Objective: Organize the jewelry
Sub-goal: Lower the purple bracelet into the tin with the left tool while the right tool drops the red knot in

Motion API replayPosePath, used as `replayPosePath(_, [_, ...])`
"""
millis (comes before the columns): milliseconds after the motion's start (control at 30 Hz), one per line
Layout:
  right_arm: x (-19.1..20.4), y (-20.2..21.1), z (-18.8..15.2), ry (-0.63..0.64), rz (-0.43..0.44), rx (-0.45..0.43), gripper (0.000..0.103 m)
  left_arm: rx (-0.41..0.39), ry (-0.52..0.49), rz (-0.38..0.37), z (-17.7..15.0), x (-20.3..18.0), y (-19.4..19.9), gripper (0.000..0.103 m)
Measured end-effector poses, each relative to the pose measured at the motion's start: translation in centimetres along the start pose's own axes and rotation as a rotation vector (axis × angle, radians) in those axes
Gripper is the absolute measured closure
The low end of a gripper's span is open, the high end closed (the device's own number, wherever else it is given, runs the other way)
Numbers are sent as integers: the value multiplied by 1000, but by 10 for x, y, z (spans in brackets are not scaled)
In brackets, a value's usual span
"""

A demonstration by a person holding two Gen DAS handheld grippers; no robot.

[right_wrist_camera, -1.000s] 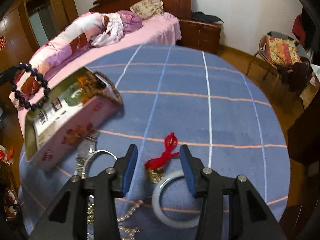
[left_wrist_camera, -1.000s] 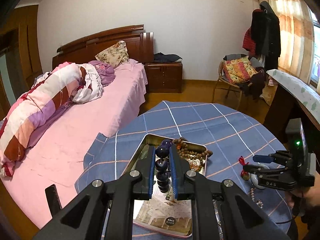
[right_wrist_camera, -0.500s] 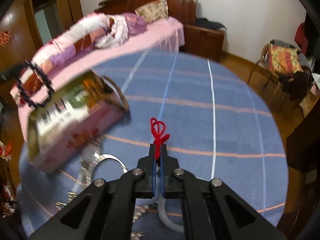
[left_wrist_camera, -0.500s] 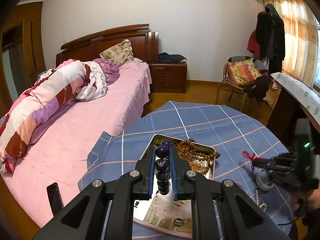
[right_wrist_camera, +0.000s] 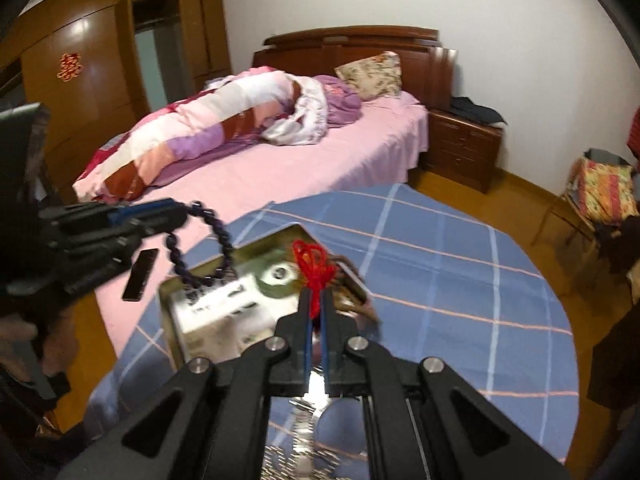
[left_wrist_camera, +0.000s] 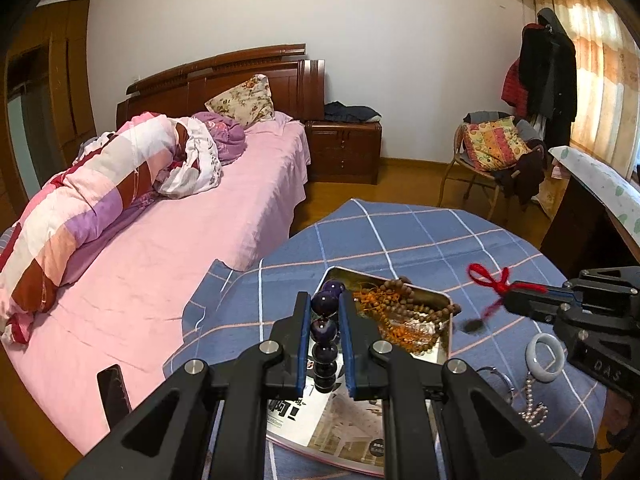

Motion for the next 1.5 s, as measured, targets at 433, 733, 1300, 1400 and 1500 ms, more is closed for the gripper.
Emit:
replayPosePath(433, [28,-57,-11,-5,65,92,98,65,-30,25,-19,5,-34,90])
replayPosePath(733, [23,-75,-24,-48,71,134,95,97,-49,32,-29,3,-51,89])
replayPosePath(1300, [8,-67,-31,-86,52,112,46,81,-12,71,-26,16,-54,45])
replayPosePath(1400, [7,-64,-30,-90,49,104,42,83,-3,79,-25,19,-55,44])
replayPosePath(1500, [5,-59,-31,-94,60,101,41,84,4,82,-25,19,-54,44])
Point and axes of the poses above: each gripper's, at about its wrist camera, not at the fingertips, and y roughly against the way its jaws point, x to its left, z to its top, the point moved 4 cm from there along -y, roughly the way its jaws point, and after that the axes turned 8 degrees about y, right-handed, at the moved point
